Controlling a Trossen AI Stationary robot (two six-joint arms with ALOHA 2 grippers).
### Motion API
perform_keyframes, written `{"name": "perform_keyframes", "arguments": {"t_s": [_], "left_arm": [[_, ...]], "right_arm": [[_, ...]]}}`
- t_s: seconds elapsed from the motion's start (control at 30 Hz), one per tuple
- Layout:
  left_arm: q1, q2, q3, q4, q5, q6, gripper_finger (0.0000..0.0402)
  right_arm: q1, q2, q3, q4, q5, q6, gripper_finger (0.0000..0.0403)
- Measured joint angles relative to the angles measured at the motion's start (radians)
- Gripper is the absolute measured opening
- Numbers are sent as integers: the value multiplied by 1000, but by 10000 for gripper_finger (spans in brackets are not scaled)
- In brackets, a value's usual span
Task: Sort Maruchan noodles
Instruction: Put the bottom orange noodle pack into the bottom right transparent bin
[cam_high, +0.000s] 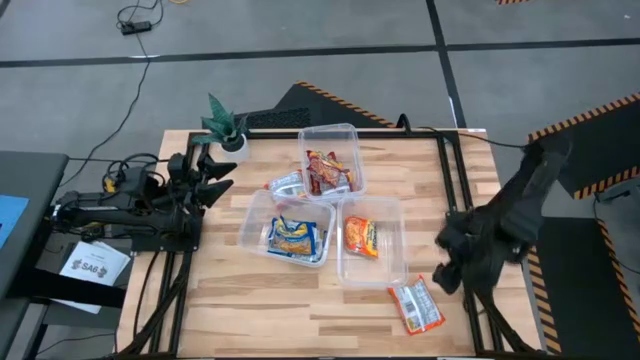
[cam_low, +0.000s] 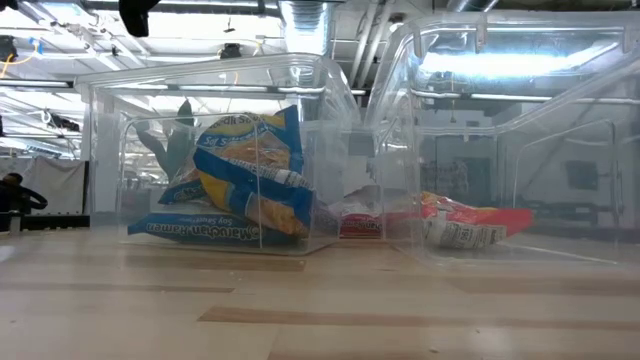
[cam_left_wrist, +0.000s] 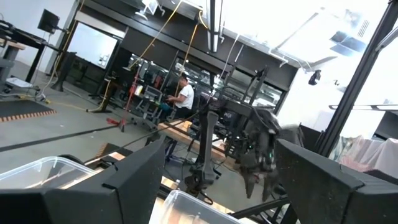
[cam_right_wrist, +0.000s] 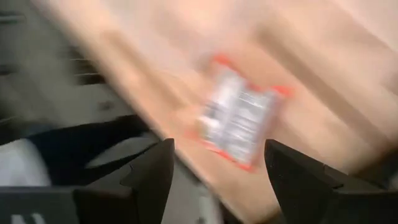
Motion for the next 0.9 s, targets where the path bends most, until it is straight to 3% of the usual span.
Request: {"name": "perform_keyframes", "arguments": {"t_s": [0.13,0.3,0.4,0.6,0.9], "left_arm": [[0,0,0,0,0,0,288],[0,0,0,0,-1,0,288],[0,0,0,0,-1,0,288],[0,0,0,0,-9,-13,288],[0,0,0,0,-26,-17,288]], "right_arm": [[92,119,-2,-92,-1,239,270],[129,230,-52,58,-10,370,270],[118,284,-112,198,-46,375,270],[48,394,-157,306,-81,353,270],[-10,554,-156,325,-149,239,261]]}}
